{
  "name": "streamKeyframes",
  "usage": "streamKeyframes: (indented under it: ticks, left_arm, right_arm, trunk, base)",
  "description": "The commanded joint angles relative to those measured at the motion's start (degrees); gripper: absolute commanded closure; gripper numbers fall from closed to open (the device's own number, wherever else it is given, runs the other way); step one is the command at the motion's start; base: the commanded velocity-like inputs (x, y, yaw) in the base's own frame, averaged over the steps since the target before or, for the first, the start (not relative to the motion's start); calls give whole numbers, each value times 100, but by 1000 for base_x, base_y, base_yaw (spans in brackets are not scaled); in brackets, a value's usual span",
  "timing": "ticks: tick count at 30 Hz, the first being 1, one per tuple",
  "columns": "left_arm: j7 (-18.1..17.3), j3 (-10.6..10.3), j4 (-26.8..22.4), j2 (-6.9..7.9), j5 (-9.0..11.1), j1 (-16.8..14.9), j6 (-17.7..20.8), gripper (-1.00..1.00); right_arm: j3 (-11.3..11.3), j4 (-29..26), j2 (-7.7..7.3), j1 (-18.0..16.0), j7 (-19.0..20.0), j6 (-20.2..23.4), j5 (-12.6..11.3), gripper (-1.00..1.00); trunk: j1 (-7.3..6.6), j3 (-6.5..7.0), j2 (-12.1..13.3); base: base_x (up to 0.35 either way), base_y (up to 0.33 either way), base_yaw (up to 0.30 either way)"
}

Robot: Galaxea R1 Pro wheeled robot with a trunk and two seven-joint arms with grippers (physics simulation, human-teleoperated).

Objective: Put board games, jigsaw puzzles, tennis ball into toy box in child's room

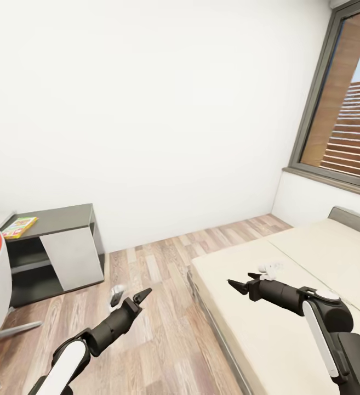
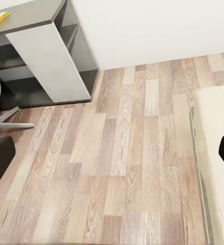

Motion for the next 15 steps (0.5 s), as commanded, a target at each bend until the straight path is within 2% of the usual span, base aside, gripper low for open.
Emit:
streamKeyframes:
  ticks: [1, 10, 15]
  left_arm:
    - [22, -7, -3, 4, 48, -7, 11, -100]
    - [21, -10, -3, 0, 48, -10, 13, -100]
    - [16, -10, -3, -2, 48, -9, 12, -100]
  right_arm:
    - [-6, -4, -1, -4, -5, 47, -45, -100]
    - [58, -5, -1, -4, -5, 46, -45, -100]
    - [83, -5, -1, -4, -5, 46, -45, -100]
  trunk:
    - [2, -11, -14]
    - [2, 8, -14]
    - [2, 20, -14]
  base:
    - [-214, 0, 285]
    - [-262, 0, 285]
    - [-163, 0, 285]
